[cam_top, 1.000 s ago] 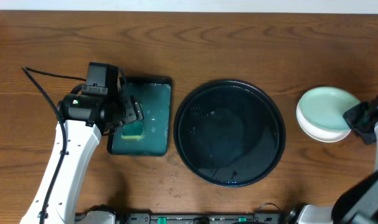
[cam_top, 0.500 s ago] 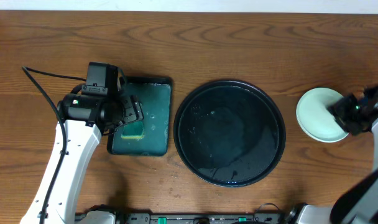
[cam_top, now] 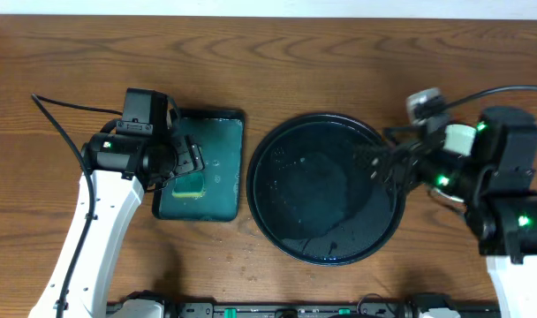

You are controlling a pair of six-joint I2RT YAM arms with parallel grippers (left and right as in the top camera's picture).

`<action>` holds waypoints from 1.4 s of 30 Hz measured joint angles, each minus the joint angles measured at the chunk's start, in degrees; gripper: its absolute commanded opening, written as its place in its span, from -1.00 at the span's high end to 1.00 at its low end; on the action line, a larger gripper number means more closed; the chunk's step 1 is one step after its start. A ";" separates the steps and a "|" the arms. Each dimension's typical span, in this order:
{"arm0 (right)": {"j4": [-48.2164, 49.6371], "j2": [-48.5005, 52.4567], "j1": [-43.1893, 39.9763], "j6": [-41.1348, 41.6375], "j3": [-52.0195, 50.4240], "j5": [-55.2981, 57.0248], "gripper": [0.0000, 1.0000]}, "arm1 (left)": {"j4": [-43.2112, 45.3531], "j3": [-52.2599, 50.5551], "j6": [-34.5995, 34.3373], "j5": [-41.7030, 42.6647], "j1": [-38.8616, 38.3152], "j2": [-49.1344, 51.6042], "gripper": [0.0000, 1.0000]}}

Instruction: Clean dirty plates on tray and stack at the side

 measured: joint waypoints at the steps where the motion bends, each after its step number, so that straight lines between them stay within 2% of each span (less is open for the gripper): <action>1: -0.15 -0.31 1.81 0.00 0.00 -0.13 -0.99 | -0.02 0.00 0.00 0.00 0.00 0.00 -0.61; 6: -2.12 -0.44 6.51 -0.02 0.00 -0.68 -0.99 | -0.02 0.00 0.00 0.00 0.00 0.00 -0.61; 15: -5.22 -1.14 5.29 -1.53 0.00 1.03 -0.99 | 0.00 0.00 0.00 0.00 0.00 0.00 -0.61; 19: -0.22 -5.18 5.11 -4.28 -0.28 6.23 -0.98 | 0.00 0.00 0.00 0.00 0.00 0.00 -0.61; 23: 8.31 -13.60 5.44 -8.57 -3.50 14.03 -0.99 | 0.02 0.00 0.00 0.00 0.00 0.00 -0.61; 28: 15.26 -27.98 5.31 -13.20 -15.15 19.19 -0.98 | 0.04 0.00 0.00 0.00 0.00 0.00 -0.61; 35: 22.16 -47.60 1.55 -15.28 -38.16 21.44 -0.99 | 0.04 0.02 0.00 0.02 0.00 0.00 -0.61; 39: 28.02 -55.52 0.57 -14.47 -48.63 21.70 -0.99 | 0.02 0.02 0.00 0.00 0.00 0.00 -0.61; 42: 34.95 -56.96 0.28 -10.97 -54.99 21.73 -0.98 | 0.00 0.02 0.00 0.00 0.00 0.00 -0.61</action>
